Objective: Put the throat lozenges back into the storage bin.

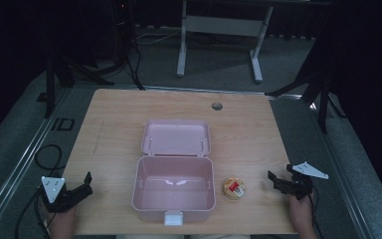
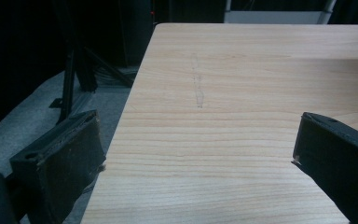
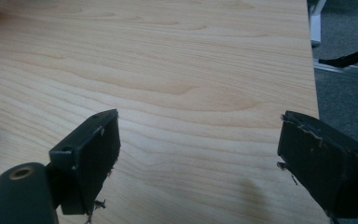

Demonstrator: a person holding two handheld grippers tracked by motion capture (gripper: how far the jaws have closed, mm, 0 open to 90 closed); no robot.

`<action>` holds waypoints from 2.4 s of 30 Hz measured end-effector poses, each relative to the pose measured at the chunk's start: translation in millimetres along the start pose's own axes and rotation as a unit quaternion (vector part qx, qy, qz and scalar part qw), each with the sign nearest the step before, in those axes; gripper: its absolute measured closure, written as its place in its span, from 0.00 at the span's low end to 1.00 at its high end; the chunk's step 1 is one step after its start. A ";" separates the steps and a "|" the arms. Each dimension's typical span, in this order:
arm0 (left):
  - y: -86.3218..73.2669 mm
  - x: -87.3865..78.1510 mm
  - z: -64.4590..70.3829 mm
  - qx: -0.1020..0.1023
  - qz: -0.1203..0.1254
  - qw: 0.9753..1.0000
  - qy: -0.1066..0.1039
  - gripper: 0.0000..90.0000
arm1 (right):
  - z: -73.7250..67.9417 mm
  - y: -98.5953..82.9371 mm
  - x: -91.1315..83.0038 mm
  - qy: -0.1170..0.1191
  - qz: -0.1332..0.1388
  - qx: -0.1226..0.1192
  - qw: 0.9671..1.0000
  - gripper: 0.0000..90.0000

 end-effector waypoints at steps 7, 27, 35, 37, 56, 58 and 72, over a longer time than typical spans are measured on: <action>0.7 0.1 -2.4 -0.017 0.002 1.000 -0.011 0.02 | -4.6 -3.9 3.5 0.066 -0.030 0.001 0.997 0.14; 0.8 -0.6 -2.8 -0.018 0.004 1.000 -0.013 0.02 | -45.2 -18.4 -15.9 0.214 -0.236 -0.161 0.934 0.15; 0.7 -0.5 -2.5 -0.018 0.003 1.000 -0.015 0.02 | -55.5 -21.7 -25.0 0.221 -0.336 -0.194 0.895 0.15; 0.8 -0.5 -2.0 -0.017 0.004 1.000 -0.015 0.02 | -59.0 -23.5 -28.9 0.219 -0.380 -0.210 0.874 0.15; 0.7 -0.9 -0.7 -0.014 0.004 1.000 -0.020 0.02 | -71.3 -16.9 -30.0 0.190 -0.542 -0.275 0.771 0.15; 0.7 -0.9 -0.7 -0.014 0.004 1.000 -0.020 0.02 | -72.2 -15.5 -28.6 0.190 -0.543 -0.274 0.771 0.15; 0.7 -1.1 -0.3 -0.012 0.005 1.000 -0.022 0.02 | -94.2 -6.4 -6.5 0.199 -0.545 -0.303 0.756 0.16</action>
Point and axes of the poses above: each handheld gripper's, and its own axes: x roughly forward along the jaws, y roughly out of its top, z roughly to its right, the point moved 9 cm from there along x, roughly forward along the jaws, and after that the axes turned 11 degrees about y, right-handed, at the moved point
